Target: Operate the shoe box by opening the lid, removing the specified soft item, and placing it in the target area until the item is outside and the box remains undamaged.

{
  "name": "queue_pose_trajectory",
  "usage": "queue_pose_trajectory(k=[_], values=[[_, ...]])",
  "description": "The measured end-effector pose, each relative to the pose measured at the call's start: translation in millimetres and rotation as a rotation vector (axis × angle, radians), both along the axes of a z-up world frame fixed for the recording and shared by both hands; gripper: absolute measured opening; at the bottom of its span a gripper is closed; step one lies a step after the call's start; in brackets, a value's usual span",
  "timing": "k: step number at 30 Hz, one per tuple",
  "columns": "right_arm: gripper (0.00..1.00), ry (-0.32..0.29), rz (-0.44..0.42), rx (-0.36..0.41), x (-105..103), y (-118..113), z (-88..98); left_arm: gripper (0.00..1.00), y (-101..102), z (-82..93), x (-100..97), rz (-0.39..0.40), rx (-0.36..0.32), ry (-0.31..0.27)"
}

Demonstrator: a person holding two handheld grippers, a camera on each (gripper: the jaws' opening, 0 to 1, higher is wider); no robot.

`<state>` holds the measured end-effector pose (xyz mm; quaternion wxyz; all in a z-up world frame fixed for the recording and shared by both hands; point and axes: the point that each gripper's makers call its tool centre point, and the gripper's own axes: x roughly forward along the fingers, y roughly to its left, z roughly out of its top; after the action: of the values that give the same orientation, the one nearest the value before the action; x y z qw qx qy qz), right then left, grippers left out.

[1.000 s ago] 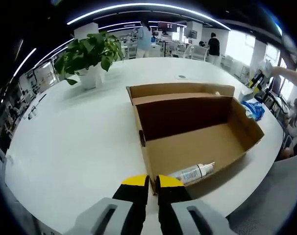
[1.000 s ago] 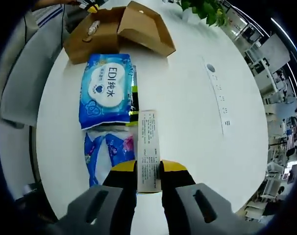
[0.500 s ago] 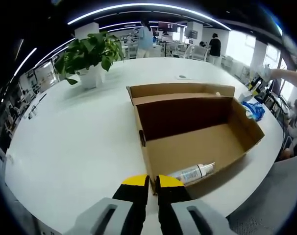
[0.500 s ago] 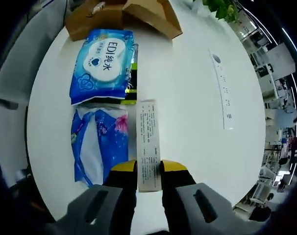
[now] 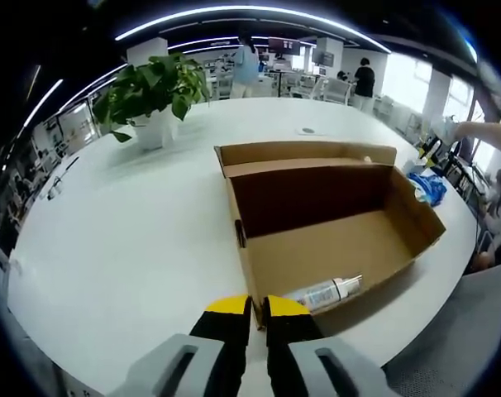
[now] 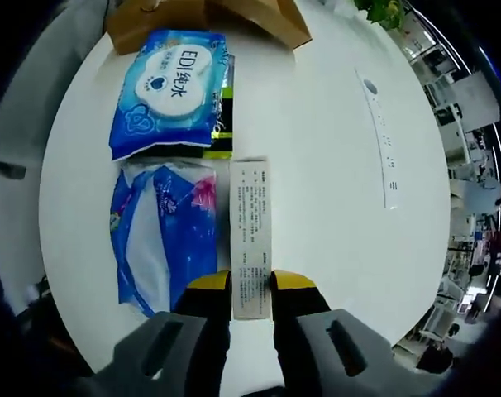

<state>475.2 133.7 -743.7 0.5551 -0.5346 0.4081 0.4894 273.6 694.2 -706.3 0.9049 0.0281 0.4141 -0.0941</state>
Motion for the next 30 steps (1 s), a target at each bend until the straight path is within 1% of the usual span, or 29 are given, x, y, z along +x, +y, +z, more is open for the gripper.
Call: queue_pose_trajectory(k=[8,11,14,16,18,23,27,30], values=[[0.17,-0.007,-0.022,0.000,3,0,-1.4,0.06,0,0.1,-0.4,0.001,0.000,-0.003],[0.19,-0.005,-0.052,0.001,4,0,-1.7,0.06,0,0.0,-0.4,-0.002,0.003,-0.003],[0.20,-0.020,-0.038,-0.010,5,-1,-1.6,0.06,0,0.0,-0.5,-0.002,0.007,-0.004],[0.24,-0.028,-0.029,-0.014,3,1,-0.1,0.06,0,0.1,-0.4,-0.003,0.009,-0.006],[0.29,-0.042,-0.029,-0.005,5,2,1.7,0.06,0,0.3,-0.1,-0.007,0.011,-0.008],[0.34,-0.075,-0.036,0.015,8,2,11.0,0.07,-1,0.8,1.4,-0.033,0.035,-0.010],[0.41,-0.098,-0.067,0.042,8,5,20.7,0.08,-1,0.9,2.6,-0.056,0.055,-0.008],[0.45,-0.109,-0.100,0.073,6,8,29.5,0.10,1,1.5,3.2,-0.063,0.069,-0.012]])
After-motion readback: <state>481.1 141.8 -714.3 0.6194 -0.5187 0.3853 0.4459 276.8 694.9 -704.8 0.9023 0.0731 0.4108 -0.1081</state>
